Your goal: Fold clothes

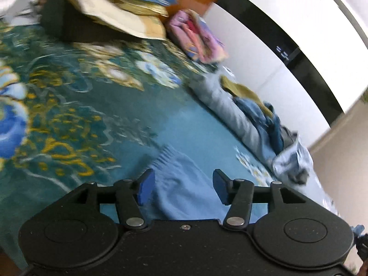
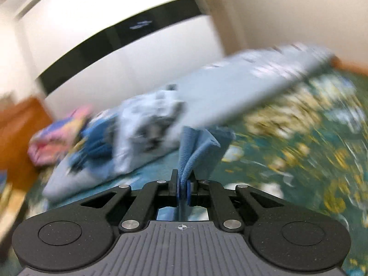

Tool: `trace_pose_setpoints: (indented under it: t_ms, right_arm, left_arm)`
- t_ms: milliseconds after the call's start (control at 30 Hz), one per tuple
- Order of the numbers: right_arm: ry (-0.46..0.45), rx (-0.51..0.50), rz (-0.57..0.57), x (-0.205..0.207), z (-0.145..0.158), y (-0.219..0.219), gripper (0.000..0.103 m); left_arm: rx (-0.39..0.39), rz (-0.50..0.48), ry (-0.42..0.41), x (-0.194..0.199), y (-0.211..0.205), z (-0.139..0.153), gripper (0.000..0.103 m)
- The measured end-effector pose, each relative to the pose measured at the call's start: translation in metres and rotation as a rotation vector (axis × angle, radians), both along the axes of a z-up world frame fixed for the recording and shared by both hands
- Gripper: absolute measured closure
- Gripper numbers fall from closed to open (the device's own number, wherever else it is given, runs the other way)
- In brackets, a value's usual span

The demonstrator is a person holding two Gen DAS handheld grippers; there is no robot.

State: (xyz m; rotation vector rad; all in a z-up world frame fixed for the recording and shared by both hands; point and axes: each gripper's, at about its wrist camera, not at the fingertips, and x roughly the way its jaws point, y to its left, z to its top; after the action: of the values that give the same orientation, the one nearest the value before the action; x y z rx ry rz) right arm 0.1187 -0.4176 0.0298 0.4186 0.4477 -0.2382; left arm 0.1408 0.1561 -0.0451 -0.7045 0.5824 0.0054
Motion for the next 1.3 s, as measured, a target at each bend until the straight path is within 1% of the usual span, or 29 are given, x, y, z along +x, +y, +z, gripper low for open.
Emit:
trace_pose_setpoints:
  t_ms: [67, 133, 167, 200, 300, 333, 433, 500, 533, 567, 600, 633, 667, 700, 733, 767, 833, 867, 967, 1033, 1100, 1167, 1200, 1233, 1267, 1300]
  right_arm:
    - [0.042, -0.113, 0.106, 0.017, -0.001, 0.042, 0.099]
    - [0.094, -0.229, 0.217, 0.029, -0.014, 0.090, 0.099]
    - [0.118, -0.256, 0.269, 0.033, -0.023, 0.110, 0.099]
    - [0.141, -0.271, 0.318, 0.037, -0.031, 0.130, 0.099]
    - [0.209, -0.254, 0.439, 0.043, -0.056, 0.176, 0.099]
    - [0.231, -0.270, 0.474, 0.043, -0.064, 0.192, 0.099]
    - [0.283, -0.305, 0.547, 0.035, -0.079, 0.227, 0.099]
    - [0.294, -0.309, 0.581, 0.027, -0.082, 0.239, 0.098]
    - [0.297, -0.314, 0.587, 0.023, -0.083, 0.241, 0.097]
    - [0.300, -0.310, 0.592, 0.022, -0.085, 0.242, 0.094]
    - [0.309, -0.296, 0.604, 0.021, -0.085, 0.243, 0.086]
    - [0.315, -0.282, 0.615, 0.019, -0.085, 0.243, 0.083]
    - [0.315, -0.268, 0.625, 0.017, -0.085, 0.244, 0.082]
    - [0.314, -0.257, 0.638, 0.015, -0.085, 0.244, 0.078]
    - [0.312, -0.240, 0.657, 0.014, -0.085, 0.243, 0.070]
    - [0.309, -0.219, 0.674, 0.012, -0.086, 0.243, 0.067]
    - [0.292, -0.159, 0.705, 0.012, -0.083, 0.239, 0.066]
    - [0.276, -0.137, 0.701, 0.011, -0.079, 0.235, 0.065]
    - [0.199, -0.085, 0.628, 0.004, -0.061, 0.217, 0.062]
    - [0.159, -0.040, 0.560, -0.004, -0.053, 0.197, 0.053]
    - [0.159, -0.005, 0.488, -0.008, -0.054, 0.178, 0.053]
    - [0.198, 0.024, 0.439, -0.010, -0.060, 0.168, 0.053]
    - [0.209, 0.032, 0.428, -0.012, -0.063, 0.165, 0.053]
    - [0.209, 0.026, 0.433, -0.015, -0.064, 0.166, 0.053]
    - [0.206, 0.007, 0.443, -0.019, -0.065, 0.169, 0.053]
    - [0.203, -0.012, 0.454, -0.022, -0.065, 0.172, 0.053]
  left_arm:
    - [-0.022, 0.018, 0.023, 0.002, 0.005, -0.004, 0.049]
    - [-0.047, 0.019, 0.047, 0.001, 0.009, -0.008, 0.049]
    - [-0.058, 0.017, 0.056, 0.000, 0.011, -0.011, 0.049]
    - [-0.065, 0.016, 0.064, -0.001, 0.012, -0.013, 0.049]
    - [-0.076, 0.018, 0.086, -0.005, 0.017, -0.019, 0.048]
    - [-0.083, 0.019, 0.092, -0.006, 0.018, -0.020, 0.048]
    - [-0.095, 0.020, 0.101, -0.008, 0.022, -0.024, 0.047]
    - [-0.100, 0.015, 0.107, -0.008, 0.022, -0.027, 0.046]
    - [-0.106, 0.013, 0.112, -0.007, 0.022, -0.029, 0.046]
    - [-0.115, 0.008, 0.118, -0.006, 0.021, -0.031, 0.046]
    - [-0.122, 0.001, 0.121, -0.006, 0.019, -0.033, 0.046]
    - [-0.124, -0.008, 0.121, -0.005, 0.017, -0.034, 0.045]
    - [-0.124, -0.018, 0.121, -0.004, 0.015, -0.035, 0.045]
    - [-0.124, -0.027, 0.121, -0.003, 0.012, -0.035, 0.045]
    - [-0.127, -0.035, 0.120, -0.001, 0.010, -0.036, 0.044]
    - [-0.132, -0.043, 0.118, 0.000, 0.008, -0.037, 0.043]
    - [-0.149, -0.052, 0.115, 0.005, 0.005, -0.041, 0.040]
    - [-0.159, -0.046, 0.120, 0.007, 0.003, -0.043, 0.039]
    - [-0.191, -0.017, 0.109, 0.009, 0.002, -0.050, 0.037]
    - [-0.204, -0.002, 0.097, 0.010, 0.001, -0.052, 0.037]
    - [-0.211, 0.016, 0.083, 0.011, -0.001, -0.053, 0.038]
    - [-0.219, 0.039, 0.065, 0.012, -0.002, -0.053, 0.041]
    - [-0.219, 0.050, 0.057, 0.012, -0.003, -0.054, 0.051]
    - [-0.217, 0.065, 0.062, 0.014, -0.003, -0.055, 0.068]
    - [-0.215, 0.082, 0.071, 0.015, -0.003, -0.056, 0.076]
    - [-0.223, 0.096, 0.080, 0.016, -0.002, -0.058, 0.079]
